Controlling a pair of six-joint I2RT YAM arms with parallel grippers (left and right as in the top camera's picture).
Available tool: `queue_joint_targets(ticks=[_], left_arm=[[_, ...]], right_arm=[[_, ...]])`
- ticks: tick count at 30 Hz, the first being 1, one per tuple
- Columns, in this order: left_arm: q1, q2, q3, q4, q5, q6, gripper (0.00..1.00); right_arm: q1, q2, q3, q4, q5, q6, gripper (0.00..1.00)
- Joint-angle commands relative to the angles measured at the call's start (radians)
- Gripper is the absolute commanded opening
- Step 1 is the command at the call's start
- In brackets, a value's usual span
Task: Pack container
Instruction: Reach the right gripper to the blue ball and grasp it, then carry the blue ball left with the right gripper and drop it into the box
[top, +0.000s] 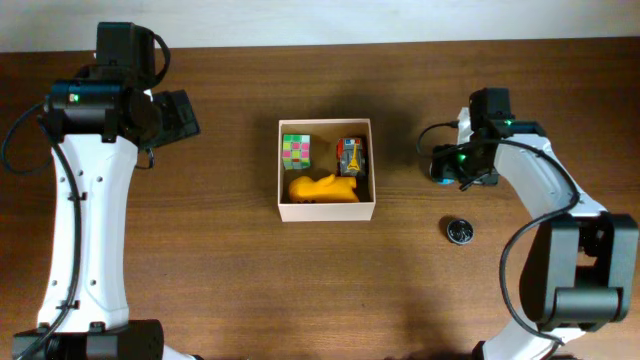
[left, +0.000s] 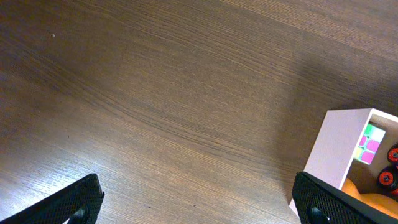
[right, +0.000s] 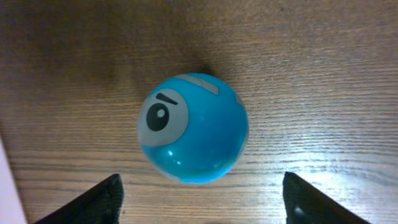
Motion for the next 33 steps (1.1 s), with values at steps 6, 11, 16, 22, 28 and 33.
queue_joint_targets(ticks=[6,11,16,22,28,33], left_arm=[[0.003,-0.026,0.018,-0.001,-0.004,0.008,0.99],[0.003,-0.026,0.018,0.0,-0.004,0.008,0.99],[0.003,-0.026,0.018,-0.001,-0.004,0.008,0.99],[0.003,-0.026,0.018,0.0,-0.004,0.008,0.99],[0.003,-0.026,0.018,-0.001,-0.004,0.008,0.99],[0.003,-0.026,0.018,0.0,-0.004,0.008,0.99]], right_arm=[[-0.006,0.039,0.015,0.0,-0.008,-0.004,0.73],[-0.005,0.043,0.015,0.008,-0.058,-0.004,0.74],[-0.006,0.046,0.015,0.041,-0.06,-0.004,0.74],[-0.006,0.047,0.015,0.071,-0.06,-0.004,0.7],[-0.006,0.073,0.015,0.075,-0.068,-0.003,0.7],[-0.006,0.097,0.015,0.076,-0.068,-0.003,0.65]])
